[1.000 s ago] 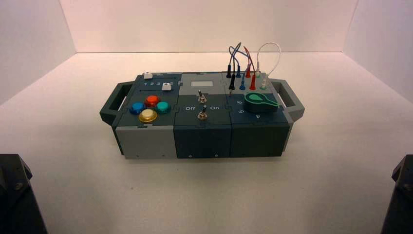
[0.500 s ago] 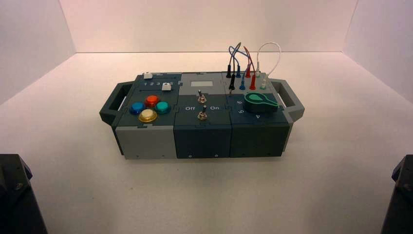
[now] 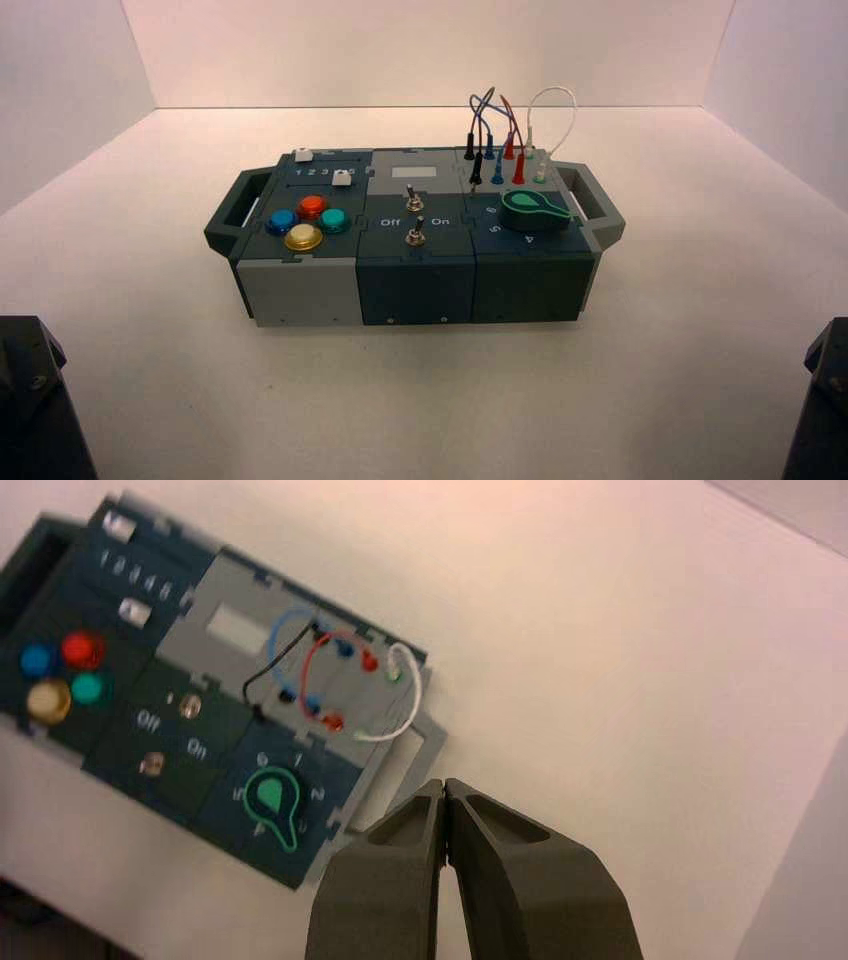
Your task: Pull the red wire.
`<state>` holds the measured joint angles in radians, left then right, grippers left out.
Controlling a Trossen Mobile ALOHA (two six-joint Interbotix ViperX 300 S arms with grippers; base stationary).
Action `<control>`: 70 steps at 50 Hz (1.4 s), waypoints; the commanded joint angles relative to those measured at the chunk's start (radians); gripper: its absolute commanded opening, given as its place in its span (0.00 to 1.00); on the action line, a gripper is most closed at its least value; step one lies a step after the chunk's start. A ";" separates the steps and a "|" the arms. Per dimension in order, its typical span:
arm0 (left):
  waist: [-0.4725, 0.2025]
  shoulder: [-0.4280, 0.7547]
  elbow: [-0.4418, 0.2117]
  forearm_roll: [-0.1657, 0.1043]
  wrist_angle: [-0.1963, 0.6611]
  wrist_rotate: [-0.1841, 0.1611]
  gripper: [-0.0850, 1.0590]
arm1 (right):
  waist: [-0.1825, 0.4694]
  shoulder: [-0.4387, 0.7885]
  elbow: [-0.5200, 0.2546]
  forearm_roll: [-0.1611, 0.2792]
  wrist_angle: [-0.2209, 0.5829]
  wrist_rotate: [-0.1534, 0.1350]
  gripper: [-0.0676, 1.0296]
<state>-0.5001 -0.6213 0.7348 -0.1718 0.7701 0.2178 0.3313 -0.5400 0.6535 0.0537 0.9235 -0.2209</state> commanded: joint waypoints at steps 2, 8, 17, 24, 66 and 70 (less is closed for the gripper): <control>-0.003 0.025 -0.040 -0.135 0.043 0.120 0.04 | 0.018 0.003 -0.020 0.005 0.008 -0.029 0.08; -0.003 0.071 -0.035 -0.202 0.081 0.176 0.04 | 0.029 0.005 -0.003 0.005 0.021 -0.049 0.10; -0.003 0.127 -0.031 -0.202 0.094 0.183 0.04 | 0.069 0.020 0.029 0.009 0.028 -0.064 0.31; -0.003 0.158 -0.043 -0.202 0.101 0.190 0.04 | 0.095 0.052 0.052 0.012 0.029 -0.067 0.40; -0.003 0.160 -0.038 -0.202 0.133 0.213 0.04 | 0.210 0.351 -0.018 0.000 -0.087 -0.071 0.57; -0.003 0.158 -0.038 -0.202 0.144 0.219 0.04 | 0.210 0.368 -0.021 -0.008 -0.109 -0.071 0.57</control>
<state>-0.5016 -0.4495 0.7210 -0.3697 0.9066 0.4264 0.5369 -0.1779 0.6657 0.0537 0.8422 -0.2838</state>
